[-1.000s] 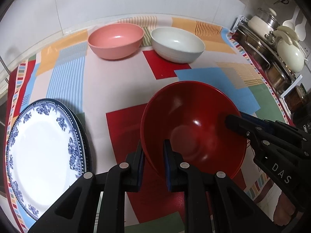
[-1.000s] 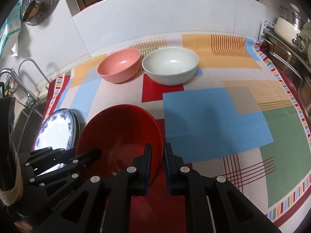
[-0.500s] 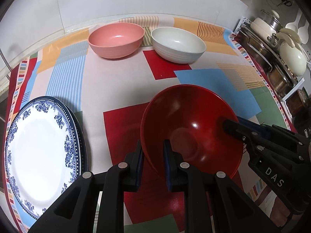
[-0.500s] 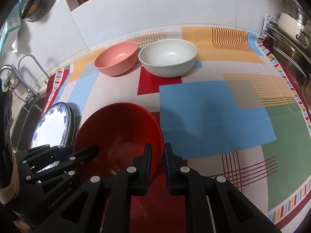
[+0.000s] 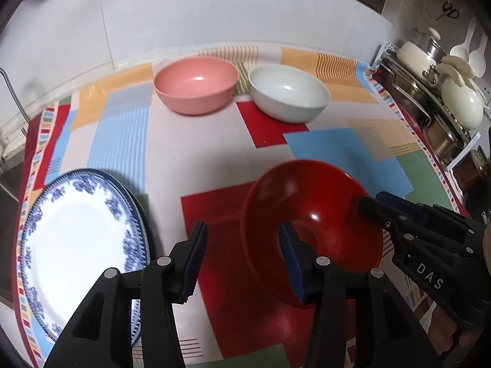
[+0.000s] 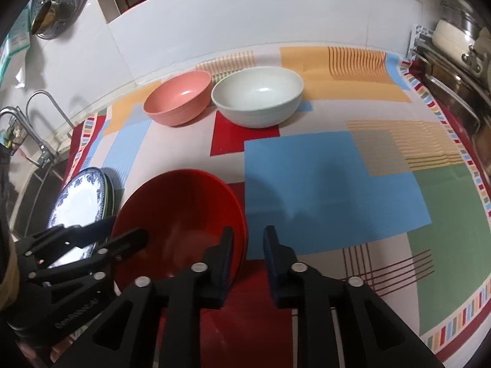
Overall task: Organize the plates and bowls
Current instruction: 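Carry the red bowl and lower it onto the cloth beside the plates, then open both grippers to release the red bowl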
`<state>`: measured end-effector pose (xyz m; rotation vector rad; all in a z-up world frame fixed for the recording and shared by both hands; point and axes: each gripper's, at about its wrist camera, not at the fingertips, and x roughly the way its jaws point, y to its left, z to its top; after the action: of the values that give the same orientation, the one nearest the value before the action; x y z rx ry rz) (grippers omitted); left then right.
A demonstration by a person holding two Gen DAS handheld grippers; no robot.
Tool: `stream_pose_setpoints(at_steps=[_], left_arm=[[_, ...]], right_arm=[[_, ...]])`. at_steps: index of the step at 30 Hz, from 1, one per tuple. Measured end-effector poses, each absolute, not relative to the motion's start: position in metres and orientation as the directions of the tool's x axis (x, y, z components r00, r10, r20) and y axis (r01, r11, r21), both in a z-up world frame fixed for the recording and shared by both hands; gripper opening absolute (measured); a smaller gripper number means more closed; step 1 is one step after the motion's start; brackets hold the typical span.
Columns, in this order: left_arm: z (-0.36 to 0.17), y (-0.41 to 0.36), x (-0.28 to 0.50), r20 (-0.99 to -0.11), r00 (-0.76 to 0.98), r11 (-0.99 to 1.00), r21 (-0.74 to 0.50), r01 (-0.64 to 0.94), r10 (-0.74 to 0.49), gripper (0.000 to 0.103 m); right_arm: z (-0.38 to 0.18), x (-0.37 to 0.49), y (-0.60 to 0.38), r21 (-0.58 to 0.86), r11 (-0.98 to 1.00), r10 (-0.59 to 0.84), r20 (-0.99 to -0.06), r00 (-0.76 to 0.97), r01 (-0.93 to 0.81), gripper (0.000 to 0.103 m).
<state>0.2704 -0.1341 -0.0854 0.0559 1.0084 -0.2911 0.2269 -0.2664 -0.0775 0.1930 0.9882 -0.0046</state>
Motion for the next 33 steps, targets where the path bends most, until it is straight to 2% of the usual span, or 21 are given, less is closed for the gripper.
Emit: stream_pose_setpoints(at_steps=[5,12,26,33], left_arm=[[-0.072,-0.123,0.273,-0.818,0.539,0.964,-0.07,0.258,-0.203,0.057],[-0.048,-0.107,0.28,-0.775,0.604,0.97,-0.046,0.24,-0.186,0.064],[-0.002,-0.085,0.308,-0.695,0.701,0.977,-0.008,0.212,-0.157,0.067],[0.005,-0.074,0.335,-0.685,0.718,0.983,0.015,0.182,-0.123,0.067]], right_arm=[[-0.071,0.229,-0.264,0.151,0.984,0.07,-0.823,0.564,0.098,0.031],[-0.052,0.236,-0.256,0.126,0.989,0.054,-0.795,0.605,0.078,0.035],[-0.008,0.273,-0.23,0.108,0.994,0.082,-0.712,0.698,-0.007,0.035],[0.001,0.304,-0.226,0.104,0.994,0.095,-0.706,0.702,-0.03,0.035]])
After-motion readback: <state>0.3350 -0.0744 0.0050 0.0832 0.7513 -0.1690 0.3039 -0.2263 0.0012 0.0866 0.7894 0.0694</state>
